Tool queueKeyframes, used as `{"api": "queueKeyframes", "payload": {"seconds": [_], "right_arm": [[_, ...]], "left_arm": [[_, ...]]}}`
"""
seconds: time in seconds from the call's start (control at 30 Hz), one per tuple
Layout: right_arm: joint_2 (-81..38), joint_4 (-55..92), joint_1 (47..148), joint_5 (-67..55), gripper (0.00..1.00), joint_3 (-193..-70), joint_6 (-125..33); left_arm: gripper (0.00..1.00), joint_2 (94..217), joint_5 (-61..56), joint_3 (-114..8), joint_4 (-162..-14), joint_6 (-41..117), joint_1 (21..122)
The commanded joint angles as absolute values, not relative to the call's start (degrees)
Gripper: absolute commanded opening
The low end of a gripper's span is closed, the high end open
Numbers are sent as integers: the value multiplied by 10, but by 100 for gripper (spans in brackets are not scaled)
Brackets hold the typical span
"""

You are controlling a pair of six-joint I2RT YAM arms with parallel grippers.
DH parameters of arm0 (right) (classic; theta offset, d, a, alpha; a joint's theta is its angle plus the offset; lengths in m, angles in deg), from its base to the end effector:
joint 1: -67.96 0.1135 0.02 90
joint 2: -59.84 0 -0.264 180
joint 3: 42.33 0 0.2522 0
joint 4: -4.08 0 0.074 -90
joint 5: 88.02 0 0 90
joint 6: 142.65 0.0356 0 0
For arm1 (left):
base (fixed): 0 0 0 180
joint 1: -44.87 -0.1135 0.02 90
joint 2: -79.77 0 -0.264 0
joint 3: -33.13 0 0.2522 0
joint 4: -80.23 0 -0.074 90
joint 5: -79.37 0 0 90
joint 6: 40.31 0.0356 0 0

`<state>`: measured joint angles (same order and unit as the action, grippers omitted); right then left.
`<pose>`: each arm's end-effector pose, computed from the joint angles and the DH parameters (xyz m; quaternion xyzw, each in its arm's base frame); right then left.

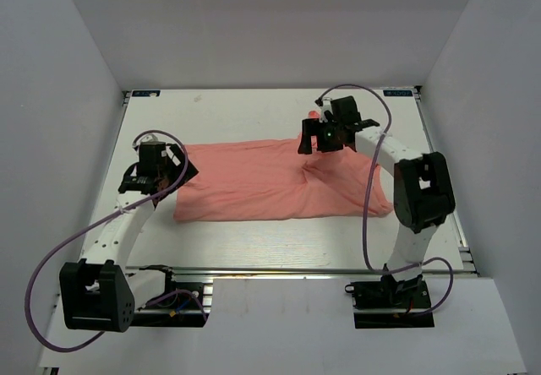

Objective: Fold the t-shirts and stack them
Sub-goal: Fold the flattened tshirt in 1/3 of the way, then grap the side of the flattened tshirt furthest away from the robot with both arms

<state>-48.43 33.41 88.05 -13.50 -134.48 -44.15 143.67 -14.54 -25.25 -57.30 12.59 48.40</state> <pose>0.3921 0.1535 0.2170 -0.1434 0.9071 0.2135 0.3332 0.2279 -0.0116 0.2449 -0.2811 0.8897 -0.0945 0.3470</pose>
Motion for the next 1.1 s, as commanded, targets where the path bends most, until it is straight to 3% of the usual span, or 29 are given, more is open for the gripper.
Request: {"api": "queueKeyframes", "payload": {"seconds": [0.0, 0.17, 0.3, 0.5, 0.73, 0.9, 1.07], "right_arm": [[-412, 337, 877, -88, 90, -1321, -451], [-369, 339, 876, -61, 90, -1246, -439], [-404, 337, 871, -53, 90, -1239, -434], [-504, 292, 869, -27, 90, -1339, -444], [-538, 246, 874, -57, 90, -1421, -476], [-557, 257, 871, -49, 90, -1464, -495], [-644, 327, 874, 39, 90, -1600, -499]], "left_arm": [[100, 1459, -134, -278, -591, 128, 482], [100, 1507, -127, -296, -609, 138, 482], [100, 1532, -122, -330, -603, 151, 482], [100, 1532, -128, -330, -603, 161, 482], [100, 1540, -140, -330, -624, 172, 477], [100, 1594, -140, -365, -645, 185, 472], [100, 1700, -167, -447, -647, 210, 472]]}}
